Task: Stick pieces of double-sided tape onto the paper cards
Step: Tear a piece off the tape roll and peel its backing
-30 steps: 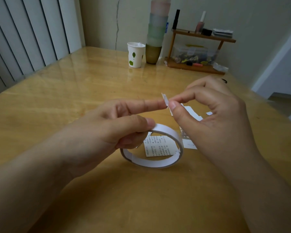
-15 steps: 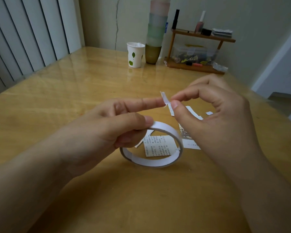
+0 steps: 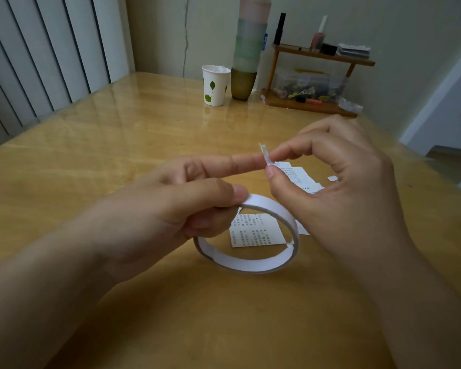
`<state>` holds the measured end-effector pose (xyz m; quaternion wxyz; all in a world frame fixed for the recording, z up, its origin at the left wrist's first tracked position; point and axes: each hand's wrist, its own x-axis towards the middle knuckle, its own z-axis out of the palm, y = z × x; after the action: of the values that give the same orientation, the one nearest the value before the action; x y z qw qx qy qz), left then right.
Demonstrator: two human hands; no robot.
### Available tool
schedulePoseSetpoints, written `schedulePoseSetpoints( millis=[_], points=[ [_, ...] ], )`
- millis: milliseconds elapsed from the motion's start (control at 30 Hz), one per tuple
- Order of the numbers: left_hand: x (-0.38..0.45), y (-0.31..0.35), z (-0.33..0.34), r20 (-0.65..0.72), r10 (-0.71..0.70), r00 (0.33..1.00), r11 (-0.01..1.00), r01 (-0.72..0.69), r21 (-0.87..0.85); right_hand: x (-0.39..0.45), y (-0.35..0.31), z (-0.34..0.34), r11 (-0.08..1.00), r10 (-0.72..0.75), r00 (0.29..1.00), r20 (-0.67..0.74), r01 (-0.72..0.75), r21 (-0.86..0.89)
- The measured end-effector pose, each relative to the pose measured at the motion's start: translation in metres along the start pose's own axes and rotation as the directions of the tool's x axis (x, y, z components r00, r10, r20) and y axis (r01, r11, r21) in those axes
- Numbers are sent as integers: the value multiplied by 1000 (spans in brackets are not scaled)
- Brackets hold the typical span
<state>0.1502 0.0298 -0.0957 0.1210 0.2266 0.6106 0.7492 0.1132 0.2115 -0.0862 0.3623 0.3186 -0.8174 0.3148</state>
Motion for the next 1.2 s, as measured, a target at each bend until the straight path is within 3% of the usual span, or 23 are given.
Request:
schedulePoseSetpoints(
  millis=[300,500,700,1100,1200],
  points=[
    [9,9,-9,59,-166,984,974,173,-147,-1,-1,0,995,47,999,25,-49,85],
    [8,2,-1,-43,-42,998,998,40,-48,0,-3,-1,969,144,987,68,-155,192],
    [7,2,1,-51,-37,998,998,35,-51,3,2,0,823,276,936,217,-347,449],
    [3,-1,1,-74,-25,997,999,22,-45,4,1,1,705,335,888,315,-458,542],
    [0,1,1,-3,-3,1000,999,3,-42,4,2,1,635,348,872,344,-489,598]
  ],
)
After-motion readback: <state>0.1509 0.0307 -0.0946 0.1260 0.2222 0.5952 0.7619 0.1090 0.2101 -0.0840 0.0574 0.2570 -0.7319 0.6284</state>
